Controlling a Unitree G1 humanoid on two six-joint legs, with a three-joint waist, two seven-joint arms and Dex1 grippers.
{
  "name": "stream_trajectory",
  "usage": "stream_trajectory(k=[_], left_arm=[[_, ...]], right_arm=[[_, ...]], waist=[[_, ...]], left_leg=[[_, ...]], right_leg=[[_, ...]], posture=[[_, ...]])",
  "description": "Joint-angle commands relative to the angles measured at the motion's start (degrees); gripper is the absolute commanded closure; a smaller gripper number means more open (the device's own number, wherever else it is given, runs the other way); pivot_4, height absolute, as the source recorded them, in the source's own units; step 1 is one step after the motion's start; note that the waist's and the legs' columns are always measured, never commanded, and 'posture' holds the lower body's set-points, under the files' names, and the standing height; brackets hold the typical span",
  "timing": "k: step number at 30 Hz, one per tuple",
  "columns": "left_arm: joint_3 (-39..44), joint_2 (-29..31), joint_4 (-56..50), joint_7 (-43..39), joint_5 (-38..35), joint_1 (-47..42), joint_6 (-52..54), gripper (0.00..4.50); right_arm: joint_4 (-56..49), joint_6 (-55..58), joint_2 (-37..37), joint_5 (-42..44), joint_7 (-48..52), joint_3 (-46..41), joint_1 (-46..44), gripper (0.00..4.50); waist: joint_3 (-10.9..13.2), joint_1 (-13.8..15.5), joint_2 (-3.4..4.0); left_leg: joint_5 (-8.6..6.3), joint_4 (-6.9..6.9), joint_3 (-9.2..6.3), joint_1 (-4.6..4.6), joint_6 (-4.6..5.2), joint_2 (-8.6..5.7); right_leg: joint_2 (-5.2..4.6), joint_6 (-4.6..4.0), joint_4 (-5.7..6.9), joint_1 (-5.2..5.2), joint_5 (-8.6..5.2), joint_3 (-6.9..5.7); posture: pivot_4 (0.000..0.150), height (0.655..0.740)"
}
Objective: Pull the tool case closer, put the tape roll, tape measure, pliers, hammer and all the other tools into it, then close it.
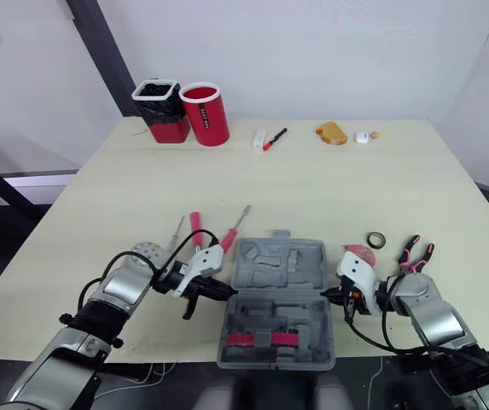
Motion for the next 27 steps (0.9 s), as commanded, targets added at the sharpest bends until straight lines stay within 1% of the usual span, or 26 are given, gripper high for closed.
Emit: stream_trajectory(k=[1,27], left_arm=[[-2.7,0.4,-1.0,-0.7,-0.1,1.4,0.0,4.48],[-6.2,3.7,-7.2,-2.1,-2.1,5.0,2.4,4.48]], right_arm=[[-3.2,0.4,-0.4,2.0,1.0,0.4,0.8,4.50],[-6.3,3.6,-3.7,4.1,2.4,1.5,3.5,4.50]], waist=[[0.0,0.1,0.00],[0.0,0.1,0.01]], left_leg=[[0.00,0.00,0.00,0.00,0.00,0.00],[0.00,0.00,0.00,0.00,0.00,0.00]], right_leg=[[0.00,0.00,0.00,0.00,0.00,0.00],[0.00,0.00,-0.01,0.01,-0.01,0.01]], posture=[[0.150,0.7371],[0.150,0.7371]])
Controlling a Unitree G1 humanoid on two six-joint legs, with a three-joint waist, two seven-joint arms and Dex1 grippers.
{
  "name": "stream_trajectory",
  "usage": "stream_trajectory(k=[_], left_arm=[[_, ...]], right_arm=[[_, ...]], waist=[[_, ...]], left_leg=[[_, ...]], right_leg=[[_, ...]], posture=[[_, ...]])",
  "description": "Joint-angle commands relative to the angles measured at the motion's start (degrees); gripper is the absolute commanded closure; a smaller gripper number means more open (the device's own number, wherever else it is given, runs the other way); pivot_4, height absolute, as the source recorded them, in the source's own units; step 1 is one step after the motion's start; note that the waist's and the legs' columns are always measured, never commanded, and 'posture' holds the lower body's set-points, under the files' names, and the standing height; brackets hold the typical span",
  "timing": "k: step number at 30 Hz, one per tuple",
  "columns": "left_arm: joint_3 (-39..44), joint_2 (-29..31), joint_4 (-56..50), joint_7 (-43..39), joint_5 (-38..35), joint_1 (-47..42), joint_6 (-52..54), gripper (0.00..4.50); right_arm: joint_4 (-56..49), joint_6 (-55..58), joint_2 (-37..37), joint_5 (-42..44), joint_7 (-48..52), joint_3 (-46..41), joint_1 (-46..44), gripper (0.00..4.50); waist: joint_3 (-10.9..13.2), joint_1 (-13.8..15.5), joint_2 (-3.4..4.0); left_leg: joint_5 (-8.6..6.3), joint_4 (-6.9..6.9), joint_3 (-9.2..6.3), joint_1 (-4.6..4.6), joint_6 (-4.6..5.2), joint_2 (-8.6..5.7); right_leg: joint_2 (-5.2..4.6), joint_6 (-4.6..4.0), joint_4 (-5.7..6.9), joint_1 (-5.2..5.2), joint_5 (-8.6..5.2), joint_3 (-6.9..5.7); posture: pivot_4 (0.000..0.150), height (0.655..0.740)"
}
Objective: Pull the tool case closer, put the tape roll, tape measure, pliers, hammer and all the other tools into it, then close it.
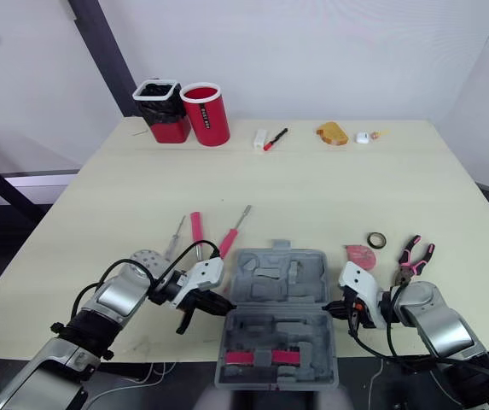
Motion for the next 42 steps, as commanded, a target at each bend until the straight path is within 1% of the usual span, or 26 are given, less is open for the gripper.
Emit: stream_trajectory(k=[1,16,42], left_arm=[[-2.3,0.5,-0.6,-0.7,0.4,1.4,0.6,4.48],[-2.3,0.5,0.2,-0.2,0.2,0.8,0.7,4.48],[-1.2,-1.0,6.3,1.9,0.6,-2.8,-2.0,4.48]], right_arm=[[-2.2,0.2,-0.7,1.4,0.9,0.5,0.3,4.50],[-1.4,-0.4,-0.3,1.0,-0.6,0.9,0.0,4.50],[-0.2,-0.9,0.0,1.1,-1.4,1.0,-1.1,4.50]], waist=[[0.0,0.0,0.00],[0.0,0.0,0.00],[0.0,0.1,0.01]], left_leg=[[0.00,0.00,0.00,0.00,0.00,0.00],[0.00,0.00,0.00,0.00,0.00,0.00],[0.01,0.06,-0.05,0.02,0.00,0.00]], right_leg=[[0.00,0.00,0.00,0.00,0.00,0.00],[0.00,0.00,0.00,0.00,0.00,0.00],[0.01,0.01,0.05,0.03,0.01,-0.02]], posture=[[0.150,0.7371],[0.150,0.7371],[0.150,0.7371]])
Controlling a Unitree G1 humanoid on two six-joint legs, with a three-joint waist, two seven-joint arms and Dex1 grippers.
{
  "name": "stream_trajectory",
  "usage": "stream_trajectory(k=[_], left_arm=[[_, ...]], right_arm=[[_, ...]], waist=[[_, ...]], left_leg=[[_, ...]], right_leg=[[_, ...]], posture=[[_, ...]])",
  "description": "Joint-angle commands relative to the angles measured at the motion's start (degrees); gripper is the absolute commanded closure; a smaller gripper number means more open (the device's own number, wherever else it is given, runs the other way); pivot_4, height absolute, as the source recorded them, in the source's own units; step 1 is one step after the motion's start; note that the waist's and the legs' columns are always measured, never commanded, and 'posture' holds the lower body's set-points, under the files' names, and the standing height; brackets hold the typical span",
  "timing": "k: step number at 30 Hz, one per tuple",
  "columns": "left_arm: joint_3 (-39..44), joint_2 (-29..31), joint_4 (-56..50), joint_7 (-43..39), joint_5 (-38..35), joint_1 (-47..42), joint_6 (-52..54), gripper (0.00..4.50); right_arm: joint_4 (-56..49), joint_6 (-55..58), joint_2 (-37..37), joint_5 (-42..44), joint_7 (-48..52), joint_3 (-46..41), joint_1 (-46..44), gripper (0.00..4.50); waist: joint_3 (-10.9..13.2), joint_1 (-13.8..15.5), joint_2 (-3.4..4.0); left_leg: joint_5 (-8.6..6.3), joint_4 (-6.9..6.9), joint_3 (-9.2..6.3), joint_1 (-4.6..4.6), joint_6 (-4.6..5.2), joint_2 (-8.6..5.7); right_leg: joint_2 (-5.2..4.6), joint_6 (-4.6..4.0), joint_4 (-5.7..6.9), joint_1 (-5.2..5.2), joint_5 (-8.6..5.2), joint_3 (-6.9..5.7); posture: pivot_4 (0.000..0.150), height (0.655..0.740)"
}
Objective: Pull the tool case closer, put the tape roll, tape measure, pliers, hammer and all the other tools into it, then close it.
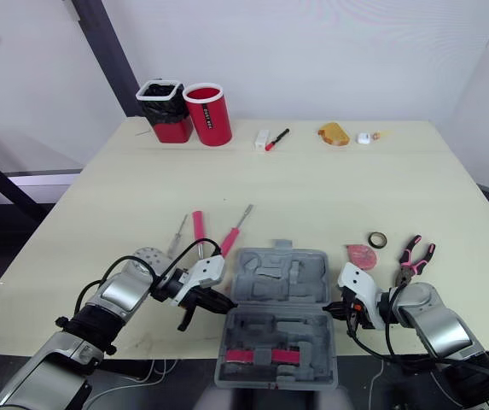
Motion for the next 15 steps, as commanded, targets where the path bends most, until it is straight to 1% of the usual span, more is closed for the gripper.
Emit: stream_trajectory(k=[1,15], left_arm=[[-1.0,-0.1,1.6,1.5,1.3,-0.2,0.0,4.48],[-0.6,0.8,2.4,1.4,1.4,0.3,-0.8,4.48]], right_arm=[[-0.9,-1.0,0.0,0.8,0.3,-0.1,-0.7,4.50],[1.7,-2.8,-1.1,0.1,0.4,-1.1,-0.7,4.50]], waist=[[0.0,0.0,0.00],[0.0,0.0,0.00]], left_leg=[[0.00,0.00,0.00,0.00,0.00,0.00],[0.00,0.01,0.00,0.01,0.00,0.00]], right_leg=[[0.00,0.00,0.00,0.00,0.00,0.00],[0.00,0.00,0.00,0.02,0.00,0.00]], posture=[[0.150,0.7371],[0.150,0.7371]])
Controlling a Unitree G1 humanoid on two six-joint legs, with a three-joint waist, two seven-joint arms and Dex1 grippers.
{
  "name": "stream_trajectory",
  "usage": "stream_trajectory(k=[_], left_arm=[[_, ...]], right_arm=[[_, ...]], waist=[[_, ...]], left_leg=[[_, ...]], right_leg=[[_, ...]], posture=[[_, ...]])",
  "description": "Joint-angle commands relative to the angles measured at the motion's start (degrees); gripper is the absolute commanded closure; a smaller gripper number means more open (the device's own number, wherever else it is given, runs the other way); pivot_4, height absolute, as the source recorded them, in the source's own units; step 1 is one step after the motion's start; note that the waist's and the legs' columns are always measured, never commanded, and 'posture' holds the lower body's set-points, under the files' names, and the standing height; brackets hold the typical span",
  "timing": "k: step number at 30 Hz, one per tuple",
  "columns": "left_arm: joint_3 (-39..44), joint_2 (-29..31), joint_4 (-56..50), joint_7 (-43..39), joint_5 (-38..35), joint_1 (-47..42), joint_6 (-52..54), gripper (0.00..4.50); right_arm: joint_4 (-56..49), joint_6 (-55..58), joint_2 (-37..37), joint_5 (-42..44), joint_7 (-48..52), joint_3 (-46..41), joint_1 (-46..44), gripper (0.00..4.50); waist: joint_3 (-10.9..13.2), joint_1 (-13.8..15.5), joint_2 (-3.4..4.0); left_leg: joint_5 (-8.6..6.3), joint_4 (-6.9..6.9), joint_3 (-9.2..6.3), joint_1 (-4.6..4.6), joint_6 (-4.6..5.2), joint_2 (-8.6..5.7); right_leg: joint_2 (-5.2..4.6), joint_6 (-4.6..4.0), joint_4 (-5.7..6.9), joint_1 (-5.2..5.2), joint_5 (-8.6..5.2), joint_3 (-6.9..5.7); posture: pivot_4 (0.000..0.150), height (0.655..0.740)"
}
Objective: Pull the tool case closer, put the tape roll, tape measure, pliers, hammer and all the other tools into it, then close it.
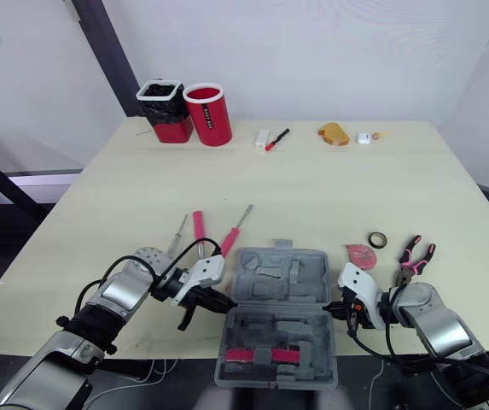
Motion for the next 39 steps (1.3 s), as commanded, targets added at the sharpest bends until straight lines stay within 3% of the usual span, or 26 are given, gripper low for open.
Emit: stream_trajectory(k=[1,17,29,39], left_arm=[[-0.5,0.9,1.9,1.5,1.5,0.3,0.1,4.48],[3.0,3.1,1.5,3.6,-1.1,2.1,0.9,4.48],[19.6,7.3,-13.4,9.5,-14.6,17.6,4.3,4.48],[38.0,3.2,-22.8,22.9,-22.5,33.3,2.1,4.48]], right_arm=[[0.6,-1.4,-1.1,0.2,0.3,-1.1,-0.6,4.50],[2.4,-3.8,-3.2,1.2,-1.0,-5.3,1.0,4.50],[-0.7,-15.6,0.2,7.4,-6.5,-20.8,11.0,4.50],[0.3,-26.8,7.3,12.8,-13.4,-35.4,21.3,4.50]], waist=[[0.0,0.0,0.00],[0.0,-0.1,0.00],[0.0,0.0,0.00],[0.0,0.0,0.02]], left_leg=[[0.00,0.00,0.00,0.00,0.00,0.00],[0.00,0.00,-0.02,0.04,0.00,0.03],[0.00,-0.02,0.01,0.00,0.00,0.10],[-0.01,-0.05,-0.23,0.04,-0.01,0.11]], right_leg=[[0.00,0.00,0.00,0.00,0.00,0.00],[0.04,-0.01,0.00,0.03,0.00,0.00],[0.03,-0.01,-0.04,-0.01,0.00,0.03],[-0.03,-0.03,-0.06,0.00,-0.01,0.08]], posture=[[0.150,0.7371],[0.150,0.7371],[0.150,0.7371],[0.150,0.7371]])
